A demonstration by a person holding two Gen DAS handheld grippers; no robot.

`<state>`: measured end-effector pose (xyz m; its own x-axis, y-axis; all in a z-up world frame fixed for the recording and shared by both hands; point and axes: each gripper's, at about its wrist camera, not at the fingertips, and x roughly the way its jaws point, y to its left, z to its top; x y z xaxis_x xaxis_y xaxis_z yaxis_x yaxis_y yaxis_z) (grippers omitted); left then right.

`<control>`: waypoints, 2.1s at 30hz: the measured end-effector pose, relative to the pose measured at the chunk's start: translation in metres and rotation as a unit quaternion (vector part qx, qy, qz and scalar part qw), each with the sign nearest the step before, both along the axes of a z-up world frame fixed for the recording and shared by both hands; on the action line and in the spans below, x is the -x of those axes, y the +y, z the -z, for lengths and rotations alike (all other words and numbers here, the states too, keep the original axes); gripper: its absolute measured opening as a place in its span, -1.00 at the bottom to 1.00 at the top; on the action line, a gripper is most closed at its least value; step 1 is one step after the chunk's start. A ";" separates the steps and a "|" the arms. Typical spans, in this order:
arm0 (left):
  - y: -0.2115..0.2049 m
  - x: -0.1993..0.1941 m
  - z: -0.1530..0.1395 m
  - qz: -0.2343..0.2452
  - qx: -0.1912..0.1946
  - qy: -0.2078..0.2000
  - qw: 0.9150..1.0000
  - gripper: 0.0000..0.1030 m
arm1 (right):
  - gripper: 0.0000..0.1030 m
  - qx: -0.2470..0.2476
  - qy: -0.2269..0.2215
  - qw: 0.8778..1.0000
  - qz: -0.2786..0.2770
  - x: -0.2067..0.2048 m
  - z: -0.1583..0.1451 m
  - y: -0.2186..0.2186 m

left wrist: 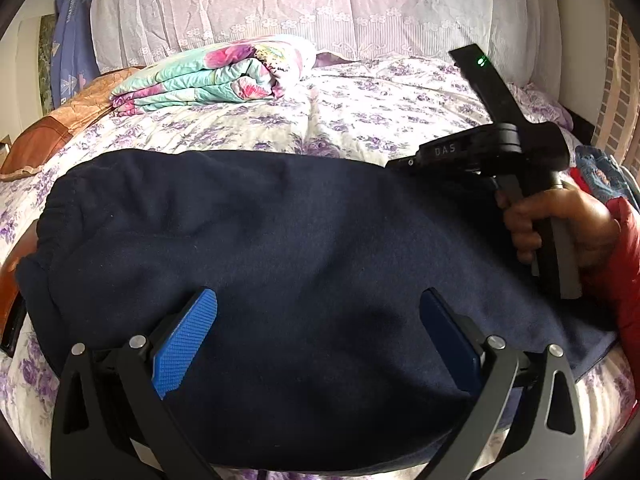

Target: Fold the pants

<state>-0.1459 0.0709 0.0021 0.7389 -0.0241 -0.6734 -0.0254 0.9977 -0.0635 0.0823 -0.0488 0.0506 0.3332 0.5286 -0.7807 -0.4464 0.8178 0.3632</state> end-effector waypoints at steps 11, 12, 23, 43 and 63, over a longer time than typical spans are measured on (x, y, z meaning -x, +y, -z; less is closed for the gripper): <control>0.066 -0.001 -0.032 -0.093 0.044 -0.002 0.995 0.91 | -0.74 -0.069 -0.056 0.996 0.002 0.053 -0.047 -0.015; 0.074 -0.010 -0.021 -0.108 0.039 0.026 0.993 0.91 | -0.56 -0.046 -0.044 0.998 -0.020 0.059 -0.038 -0.003; 0.087 -0.005 -0.005 -0.118 0.060 0.025 0.991 0.90 | -0.10 -0.030 -0.088 0.995 0.045 0.116 -0.060 -0.075; 0.083 -0.001 -0.007 -0.112 0.057 0.019 0.992 0.90 | 0.03 -0.119 -0.013 0.944 0.306 0.250 -0.043 -0.294; 0.081 0.012 -0.010 -0.107 0.069 -0.002 0.992 0.90 | 0.09 -0.180 0.016 0.885 0.429 0.331 -0.027 -0.341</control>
<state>-0.1583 0.1516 0.0121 0.7394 0.0413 -0.6720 -0.2350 0.9512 -0.2000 -0.2488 -0.3895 0.0774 0.7132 0.3081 -0.6296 0.2991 0.6786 0.6709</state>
